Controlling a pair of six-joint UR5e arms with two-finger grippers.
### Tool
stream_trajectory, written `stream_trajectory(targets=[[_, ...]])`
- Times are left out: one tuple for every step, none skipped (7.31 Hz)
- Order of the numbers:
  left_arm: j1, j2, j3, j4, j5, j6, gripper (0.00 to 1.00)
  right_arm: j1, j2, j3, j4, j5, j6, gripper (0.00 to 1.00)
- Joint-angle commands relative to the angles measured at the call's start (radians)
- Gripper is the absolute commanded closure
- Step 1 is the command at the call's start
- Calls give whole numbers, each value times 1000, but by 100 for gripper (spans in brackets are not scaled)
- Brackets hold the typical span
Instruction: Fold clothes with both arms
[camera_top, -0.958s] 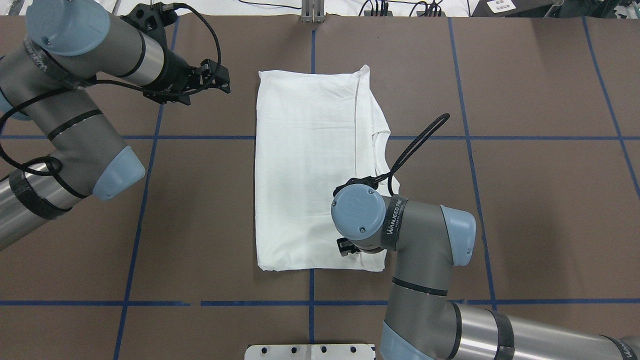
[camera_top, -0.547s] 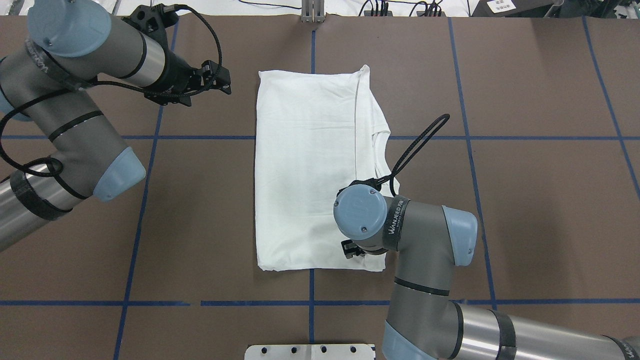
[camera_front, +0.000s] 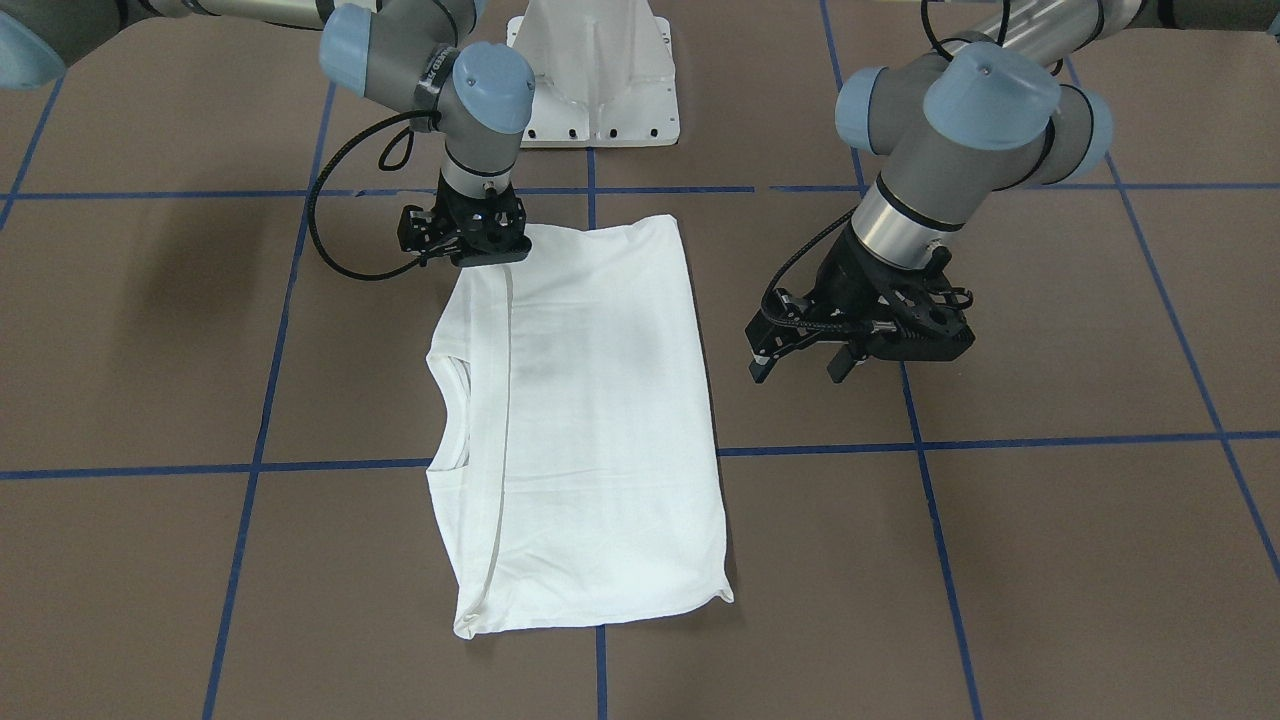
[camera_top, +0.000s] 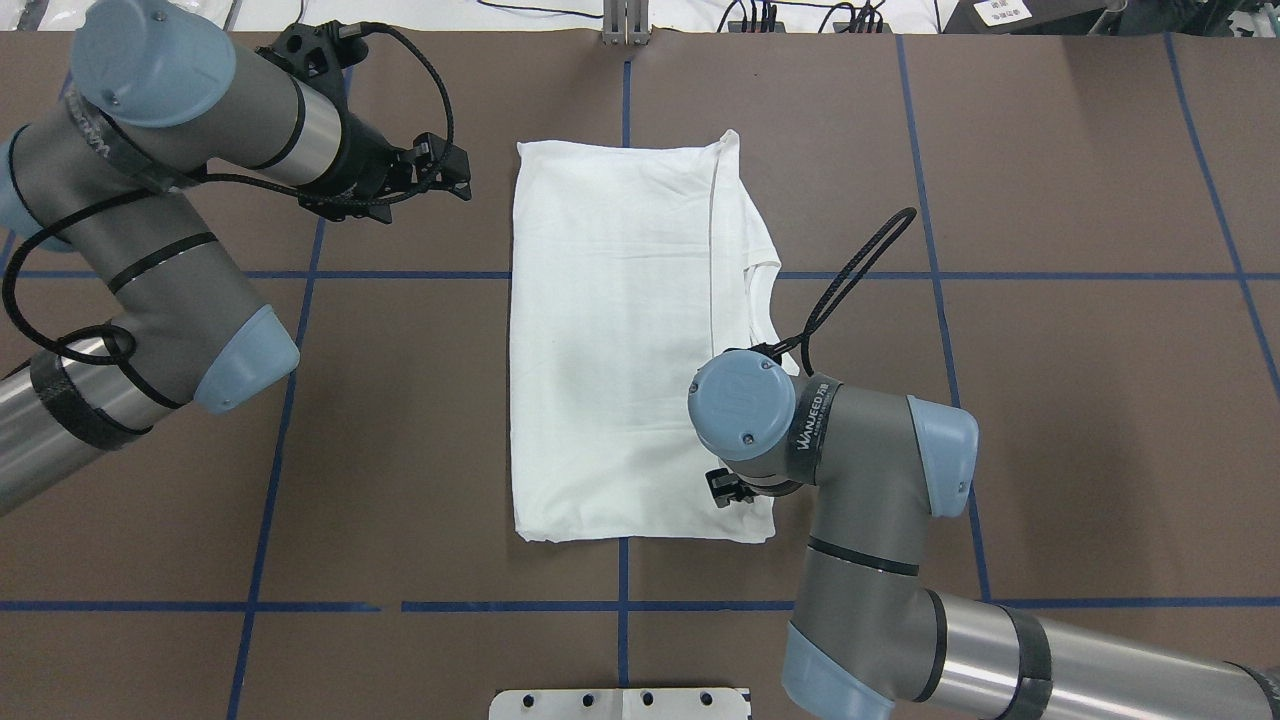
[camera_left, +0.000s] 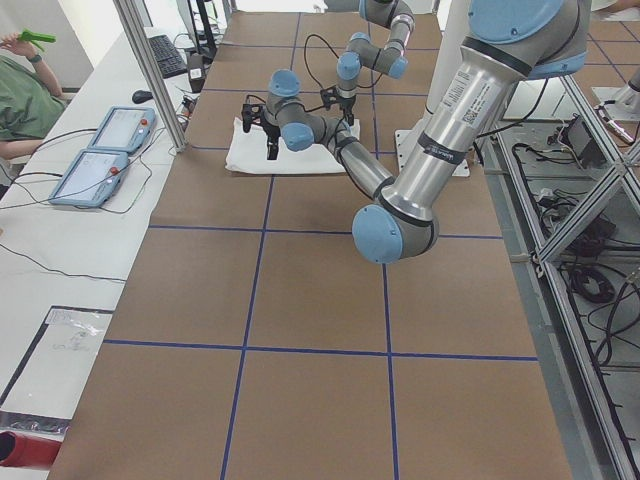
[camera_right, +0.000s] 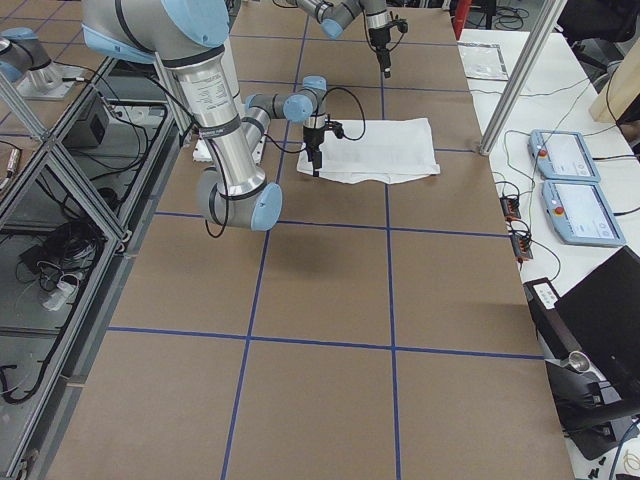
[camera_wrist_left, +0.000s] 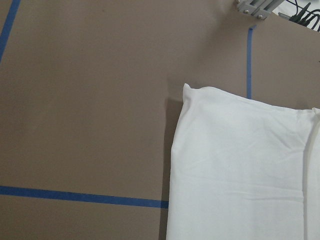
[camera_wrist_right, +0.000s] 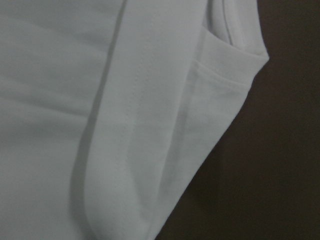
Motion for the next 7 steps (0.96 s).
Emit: stream_trajectory(targets=[[14,-4,-1,-5,2,-21,0,21,-90,75,0,0,-51,0],[18,-10,-1,-5,2,-30,0,22,-153,112,8,-3,-51,0],[20,-11,-1,-5,2,-38,0,29,-177,141,10,-3,-53,0],[20,-11,-1,-5,2,-38,0,41,-166,155,10,-1,-51,0],[18,-13,-1,-5,2,-38,0,52,-147,157,20,-3,-44,0],[21,-11,-1,-5,2,-38,0,73,-120,157,55,-3,-39,0],[46,-1,-4,-2,5,-42,0,79,-119,172,118,0,-31,0]])
